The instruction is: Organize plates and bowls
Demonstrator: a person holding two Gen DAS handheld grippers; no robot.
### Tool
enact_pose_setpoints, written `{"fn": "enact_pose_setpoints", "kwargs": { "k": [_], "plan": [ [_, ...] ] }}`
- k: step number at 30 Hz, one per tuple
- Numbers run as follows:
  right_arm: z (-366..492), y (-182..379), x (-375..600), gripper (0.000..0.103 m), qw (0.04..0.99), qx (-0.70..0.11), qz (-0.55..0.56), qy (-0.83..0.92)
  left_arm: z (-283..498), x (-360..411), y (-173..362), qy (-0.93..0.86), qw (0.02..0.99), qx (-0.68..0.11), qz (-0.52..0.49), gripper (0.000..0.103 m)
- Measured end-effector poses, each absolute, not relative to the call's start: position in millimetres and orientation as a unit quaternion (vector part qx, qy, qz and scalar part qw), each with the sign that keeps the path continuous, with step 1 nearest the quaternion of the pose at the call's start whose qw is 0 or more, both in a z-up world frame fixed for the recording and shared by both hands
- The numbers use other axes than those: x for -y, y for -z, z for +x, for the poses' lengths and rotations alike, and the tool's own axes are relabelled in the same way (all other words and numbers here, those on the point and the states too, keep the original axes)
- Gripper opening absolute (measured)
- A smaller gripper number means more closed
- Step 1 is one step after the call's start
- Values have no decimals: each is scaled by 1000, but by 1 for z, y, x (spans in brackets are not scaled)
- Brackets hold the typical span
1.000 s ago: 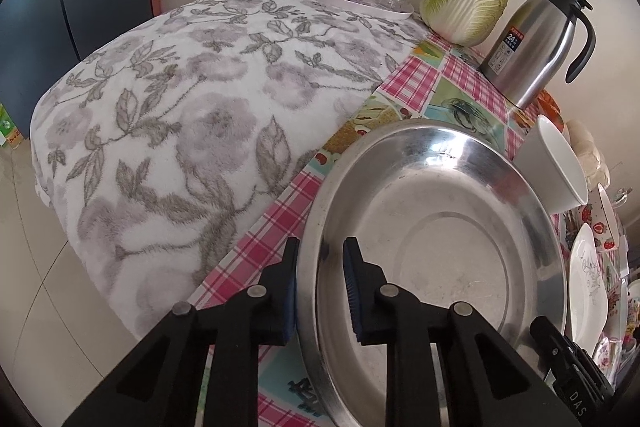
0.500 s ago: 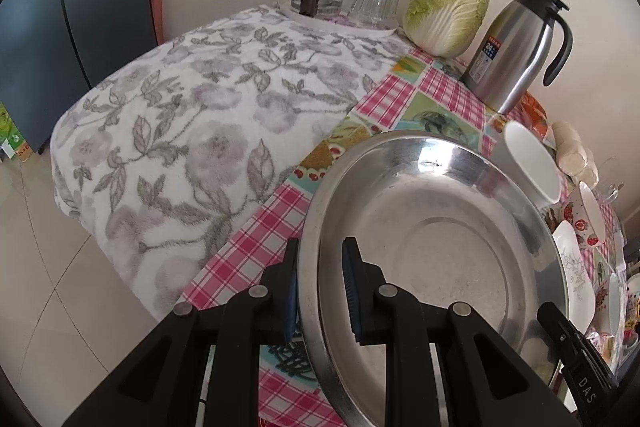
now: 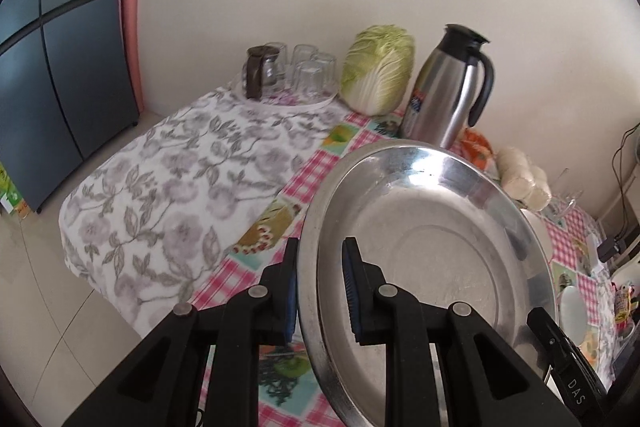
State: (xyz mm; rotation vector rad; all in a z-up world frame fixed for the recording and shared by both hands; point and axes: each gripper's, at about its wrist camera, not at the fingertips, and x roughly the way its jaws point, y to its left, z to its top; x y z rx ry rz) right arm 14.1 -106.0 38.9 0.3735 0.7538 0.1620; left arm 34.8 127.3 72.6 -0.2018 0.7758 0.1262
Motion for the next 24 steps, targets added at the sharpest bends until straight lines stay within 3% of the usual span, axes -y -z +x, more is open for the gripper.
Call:
{"fn": "enact_pose_setpoints", "kwargs": {
  "k": [24],
  "plan": [
    [-26, -76, 239, 20, 925, -285, 251, 16, 54, 10, -90, 32, 924, -375, -66, 21]
  ]
}}
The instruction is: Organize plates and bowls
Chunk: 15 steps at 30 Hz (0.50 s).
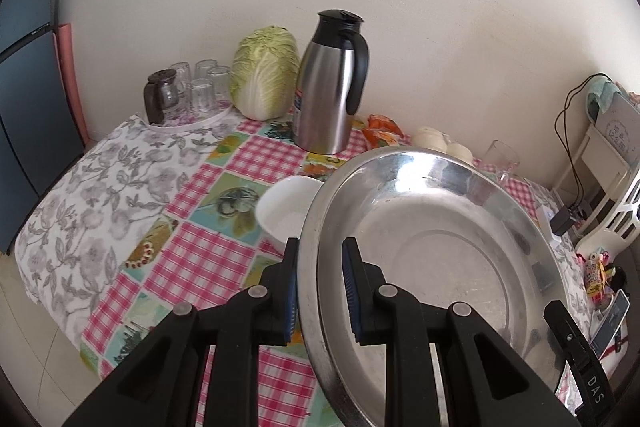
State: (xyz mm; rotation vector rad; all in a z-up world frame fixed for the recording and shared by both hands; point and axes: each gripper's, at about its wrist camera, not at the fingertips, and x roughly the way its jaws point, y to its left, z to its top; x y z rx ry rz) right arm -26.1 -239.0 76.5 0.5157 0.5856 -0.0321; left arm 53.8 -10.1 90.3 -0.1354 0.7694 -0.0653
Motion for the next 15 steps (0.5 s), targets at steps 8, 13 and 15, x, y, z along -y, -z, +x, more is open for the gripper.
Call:
{"fn": "enact_pose_setpoints", "kwargs": {
  "k": [8, 13, 15],
  "plan": [
    [-34, -72, 268, 20, 921, -285, 265, 34, 56, 35, -77, 50, 918, -389, -57, 21],
    [-35, -67, 270, 19, 923, -293, 247, 39, 55, 47, -64, 74, 914, -396, -54, 21],
    [-33, -64, 268, 19, 922, -293, 249, 33, 57, 55, -54, 75, 909, -408, -40, 21]
  ]
}}
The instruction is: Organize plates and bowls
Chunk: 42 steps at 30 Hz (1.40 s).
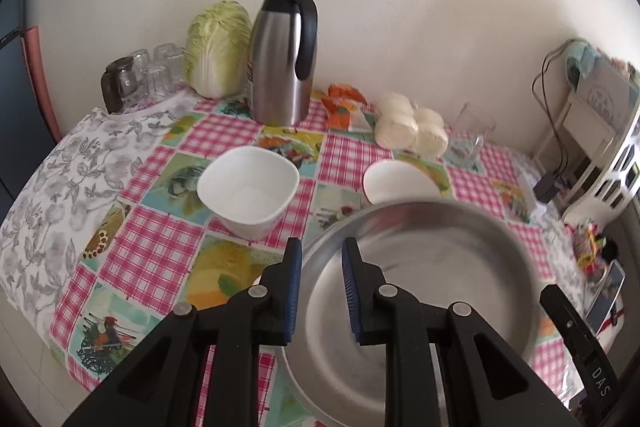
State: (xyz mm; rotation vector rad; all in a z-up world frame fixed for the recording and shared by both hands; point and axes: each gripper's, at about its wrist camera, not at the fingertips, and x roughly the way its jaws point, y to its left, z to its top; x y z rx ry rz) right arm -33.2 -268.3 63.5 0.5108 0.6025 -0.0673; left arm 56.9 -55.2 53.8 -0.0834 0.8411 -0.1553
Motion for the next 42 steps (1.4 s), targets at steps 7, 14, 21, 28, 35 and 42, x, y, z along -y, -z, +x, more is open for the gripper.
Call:
{"fn": "enact_pose_setpoints", "kwargs": {
  "k": [7, 14, 21, 28, 35, 42],
  "plan": [
    [-18, -27, 272, 19, 897, -362, 251, 43, 66, 41, -27, 60, 891, -446, -65, 21],
    [-16, -12, 275, 19, 883, -385, 263, 55, 76, 17, 4, 27, 864, -494, -98, 31],
    [-16, -8, 279, 22, 875, -395, 271, 70, 83, 11, 31, 14, 839, -531, -117, 33],
    [-17, 0, 288, 32, 862, -406, 290, 88, 86, 13, 46, 9, 827, -550, -114, 34],
    [-14, 5, 282, 33, 860, -415, 288, 77, 86, 16, 49, 14, 824, -555, -109, 30],
    [-11, 2, 265, 18, 871, -415, 256, 55, 87, 13, 50, 13, 823, -557, -112, 24]
  ]
}}
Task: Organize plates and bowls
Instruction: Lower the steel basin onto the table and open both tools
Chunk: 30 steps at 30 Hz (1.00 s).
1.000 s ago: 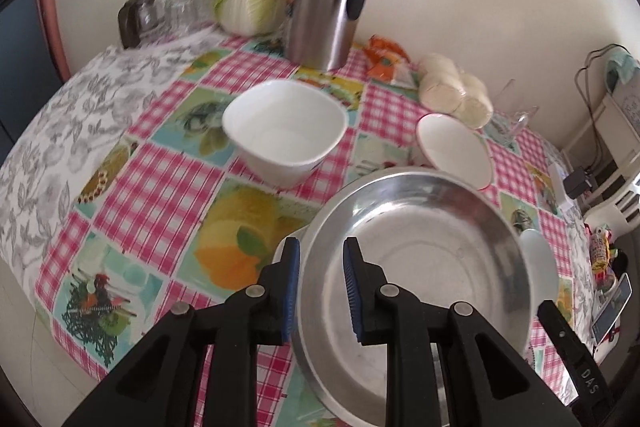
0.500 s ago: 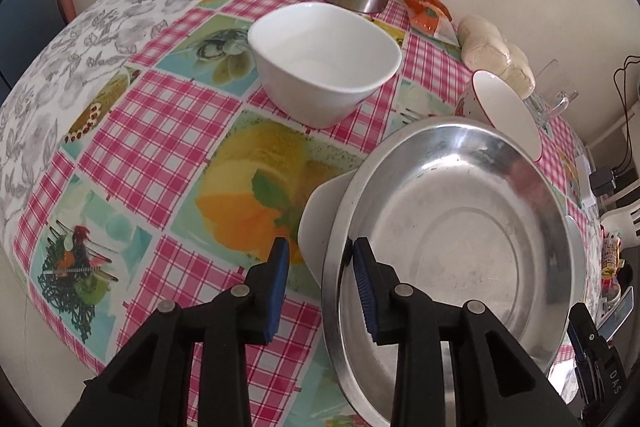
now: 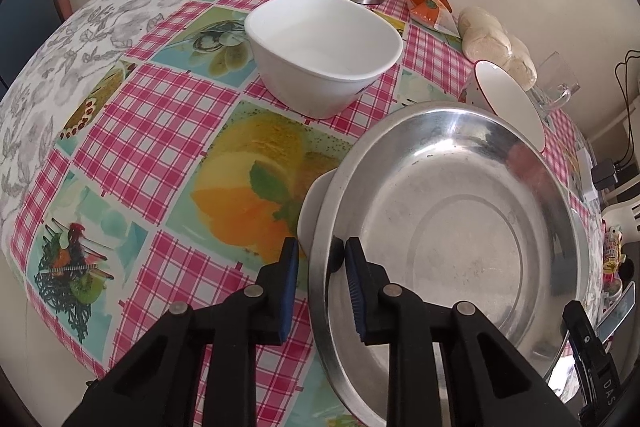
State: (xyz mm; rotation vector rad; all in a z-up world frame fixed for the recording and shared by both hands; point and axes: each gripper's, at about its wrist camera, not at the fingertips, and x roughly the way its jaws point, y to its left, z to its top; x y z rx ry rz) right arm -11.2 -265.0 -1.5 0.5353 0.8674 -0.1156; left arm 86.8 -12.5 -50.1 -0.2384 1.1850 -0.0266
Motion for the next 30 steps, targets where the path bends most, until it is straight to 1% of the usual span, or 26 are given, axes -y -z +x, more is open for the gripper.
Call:
{"fn": "enact_pose_setpoints", "kwargs": {
  "k": [1, 3, 13, 23, 30],
  "plan": [
    [-11, 2, 265, 16, 871, -416, 258, 52, 87, 12, 50, 11, 822, -558, -113, 22],
    [-10, 4, 264, 15, 867, -420, 266, 43, 86, 11, 51, 8, 823, -557, -114, 21],
    [-11, 13, 249, 15, 851, -461, 249, 32, 80, 1, 47, -6, 827, -548, -123, 18],
    [-1, 16, 239, 15, 868, -457, 185, 52, 84, 4, 48, 2, 834, -538, -121, 18],
    [4, 17, 240, 15, 876, -447, 176, 52, 88, 6, 50, 4, 839, -531, -117, 19]
  ]
}}
